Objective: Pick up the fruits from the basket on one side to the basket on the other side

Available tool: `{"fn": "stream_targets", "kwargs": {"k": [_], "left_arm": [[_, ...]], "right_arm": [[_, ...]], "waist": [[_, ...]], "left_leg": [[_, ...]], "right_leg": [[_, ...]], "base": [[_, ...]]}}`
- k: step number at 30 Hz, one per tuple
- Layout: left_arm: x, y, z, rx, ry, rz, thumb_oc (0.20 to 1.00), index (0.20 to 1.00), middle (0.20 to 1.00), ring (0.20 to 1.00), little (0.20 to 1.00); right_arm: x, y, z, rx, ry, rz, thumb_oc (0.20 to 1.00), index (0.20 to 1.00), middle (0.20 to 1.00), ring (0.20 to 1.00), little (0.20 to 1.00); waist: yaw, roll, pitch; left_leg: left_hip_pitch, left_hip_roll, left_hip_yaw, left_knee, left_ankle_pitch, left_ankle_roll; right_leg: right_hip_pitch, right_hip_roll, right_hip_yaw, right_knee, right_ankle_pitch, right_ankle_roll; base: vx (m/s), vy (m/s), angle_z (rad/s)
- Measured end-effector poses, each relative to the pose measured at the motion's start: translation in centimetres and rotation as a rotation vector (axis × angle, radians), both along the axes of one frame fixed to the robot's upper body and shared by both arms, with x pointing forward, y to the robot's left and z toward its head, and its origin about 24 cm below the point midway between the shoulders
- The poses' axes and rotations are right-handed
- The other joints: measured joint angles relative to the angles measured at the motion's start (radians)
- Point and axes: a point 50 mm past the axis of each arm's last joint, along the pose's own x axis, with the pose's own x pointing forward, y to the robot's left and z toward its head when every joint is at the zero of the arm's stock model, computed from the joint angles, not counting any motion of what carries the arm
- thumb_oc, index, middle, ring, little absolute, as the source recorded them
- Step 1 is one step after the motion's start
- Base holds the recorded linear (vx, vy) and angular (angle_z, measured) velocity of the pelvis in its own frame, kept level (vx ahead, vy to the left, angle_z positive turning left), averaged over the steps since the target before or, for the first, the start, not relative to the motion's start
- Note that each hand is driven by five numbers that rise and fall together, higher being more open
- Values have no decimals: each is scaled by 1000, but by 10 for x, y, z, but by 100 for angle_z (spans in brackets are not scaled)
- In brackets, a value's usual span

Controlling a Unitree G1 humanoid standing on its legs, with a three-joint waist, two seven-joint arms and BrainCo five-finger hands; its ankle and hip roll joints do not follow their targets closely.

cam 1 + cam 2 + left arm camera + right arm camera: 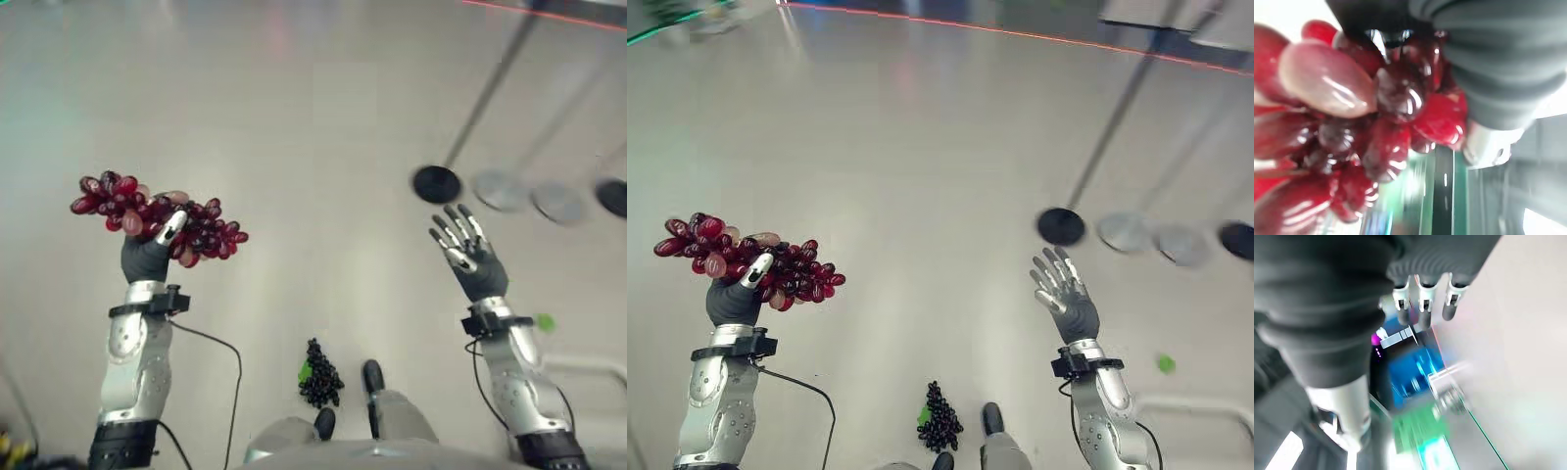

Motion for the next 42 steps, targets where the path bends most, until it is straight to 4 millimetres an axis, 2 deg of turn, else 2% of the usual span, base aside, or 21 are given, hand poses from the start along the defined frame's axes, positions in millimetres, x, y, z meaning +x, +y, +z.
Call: {"fn": "stream_targets", "kwargs": {"k": [3, 4, 5, 7, 9, 11, 14, 17, 18, 19, 20, 23, 26, 28, 31, 33, 34, 35, 38, 40, 42], "left_arm": [[-9, -6, -20, -52, 62, 8, 200, 200, 200, 200, 200], [-7, -7, -25, -81, 79, 22, 200, 200, 200, 200, 200], [-7, -7, -27, -86, 87, 26, 200, 200, 200, 200, 200], [-4, -4, -24, -61, 88, 27, 200, 200, 200, 200, 200], [-4, 1, -22, -49, 85, 45, 200, 200, 200, 200, 200], [-4, 0, -24, -58, 94, 51, 200, 200, 200, 200, 200], [-4, -4, -25, -76, 91, 53, 200, 200, 200, 200, 200], [0, -7, -26, -65, 94, 55, 200, 200, 200, 200, 200], [3, -8, -25, -61, 97, 59, 200, 200, 200, 200, 200], [4, -9, -24, -63, 94, 58, 200, 200, 200, 200, 200], [4, -8, -22, -58, 89, 60, 200, 200, 200, 200, 200], [4, -2, -19, -29, 92, 70, 200, 200, 200, 200, 200], [4, -1, -18, -8, 92, 69, 200, 200, 200, 200, 200], [4, 2, -22, 43, 115, 78, 200, 200, 200, 200, 200], [3, -1, -25, 70, 136, 64, 200, 200, 200, 200, 200], [7, 0, -19, 92, 118, 53, 200, 200, 200, 200, 200], [8, 0, -19, 90, 116, 54, 200, 200, 200, 200, 200], [7, 0, -19, 83, 114, 64, 200, 200, 200, 200, 200], [6, 1, -19, 100, 118, 65, 200, 200, 200, 200, 200], [7, 0, -19, 122, 116, 64, 200, 200, 200, 200, 200], [7, -1, -21, 100, 117, 75, 200, 200, 200, 200, 200]], "right_arm": [[5, -12, 5, -39, -11, -28, 1000, 1000, 1000, 1000, 1000], [9, -16, 10, -84, -18, -26, 1000, 1000, 1000, 1000, 1000], [12, -19, 13, -113, -25, -29, 1000, 1000, 1000, 1000, 1000], [20, -28, 24, -128, -60, -92, 1000, 1000, 1000, 1000, 1000], [30, -30, 37, -119, -113, -132, 1000, 1000, 1000, 1000, 1000], [35, -28, 39, -95, -124, -155, 1000, 1000, 1000, 1000, 1000], [35, -24, 37, -85, -115, -149, 1000, 1000, 1000, 1000, 1000], [34, -25, 34, -83, -102, -161, 1000, 1000, 1000, 1000, 1000], [32, -26, 31, -81, -86, -174, 1000, 1000, 1000, 1000, 1000], [31, -26, 30, -84, -81, -176, 1000, 1000, 1000, 1000, 1000], [30, -25, 29, -72, -82, -186, 1000, 1000, 1000, 1000, 1000], [29, -17, 22, -34, -66, -196, 1000, 1000, 1000, 1000, 1000], [31, -9, 20, -34, -60, -183, 1000, 1000, 1000, 1000, 1000], [31, -8, 14, -34, -36, -203, 1000, 1000, 1000, 1000, 1000], [26, -6, 7, -59, -10, -201, 1000, 1000, 1000, 1000, 1000], [27, -3, 6, -67, -4, -190, 1000, 1000, 1000, 1000, 1000], [26, -3, 5, -74, 0, -188, 1000, 1000, 1000, 1000, 1000], [23, -4, 0, -79, 15, -180, 1000, 1000, 1000, 1000, 1000], [19, -9, -2, -93, 30, -187, 1000, 1000, 1000, 1000, 1000], [17, -12, -5, -101, 44, -193, 1000, 1000, 1000, 1000, 1000], [16, -14, -7, -110, 57, -193, 1000, 1000, 1000, 1000, 1000]], "waist": [[40, 57, -25], [16, 72, -22], [18, 78, -18], [-4, 50, 7], [15, 71, 27], [30, 79, 46], [29, 73, 58], [23, 69, 77], [28, 59, 83], [16, 54, 80], [19, 45, 75], [42, 9, 55], [56, 6, 53], [50, 14, 51], [19, 24, 4], [0, 16, 3], [-7, 27, 7], [-12, 57, 17], [-30, 75, 15], [-59, 78, 15], [-77, 89, 20]], "left_leg": [[-69, 56, -118, 42, -25, -45], [-109, 69, -65, 78, -34, -97], [-149, 91, 12, 92, -32, -114], [-193, 160, 305, 33, -29, -137], [-183, 245, 385, -47, 16, -111], [-164, 291, 379, -58, 76, -106], [-151, 334, 388, -61, 88, -126], [-157, 385, 501, -78, 84, -176], [-161, 416, 616, -75, 94, -194], [-155, 430, 661, -72, 104, -200], [-153, 428, 701, -81, 140, -204], [-159, 368, 698, -90, 135, -175], [-161, 324, 683, -35, 95, -145], [-156, 298, 671, 22, 62, -123], [-136, 266, 666, -4, 21, -67], [-126, 233, 657, -11, 17, -45], [-114, 234, 636, -18, 6, -33], [-80, 238, 550, -47, -5, -17], [-32, 238, 538, -80, 9, -19], [-25, 235, 517, -83, 8, -21], [-3, 248, 461, -92, -3, -35]], "right_leg": [[19, -13, -135, -33, -26, -30], [34, -24, -195, -64, -29, -43], [49, -36, -226, -79, -31, -51], [111, -50, -263, -155, -27, -59], [124, -28, -327, -161, -43, -74], [149, -19, -374, -158, -55, -78], [171, -36, -446, -158, -76, -77], [206, -72, -549, -163, -87, -52], [243, -101, -617, -173, -94, -30], [254, -108, -638, -180, -94, -18], [270, -131, -670, -180, -99, 11], [293, -181, -702, -200, -77, 53], [325, -230, -732, -182, -79, 52], [315, -291, -775, -46, -100, 19], [275, -367, -754, 123, -104, 25], [210, -382, -633, 248, -109, 36], [190, -349, -581, 294, -146, 46], [135, -235, -465, 354, -233, 58], [79, -209, -596, 287, -255, 32], [36, -194, -582, 185, -242, 42], [-3, -130, -454, 82, -206, 57]], "base": [[-91, -323, 213], [-114, -187, 263], [-85, -116, 239], [-114, -95, 249], [-88, -73, 181], [-33, 18, 120], [23, 82, 109], [84, 158, 100], [166, 233, 108], [139, 306, 120], [168, 317, 83], [243, 382, 54], [271, 408, 35], [304, 539, 42], [238, 414, 50], [342, 288, 44], [328, 204, 15], [271, 123, 14], [267, -11, 17], [280, -95, 33], [231, -158, 29]]}}
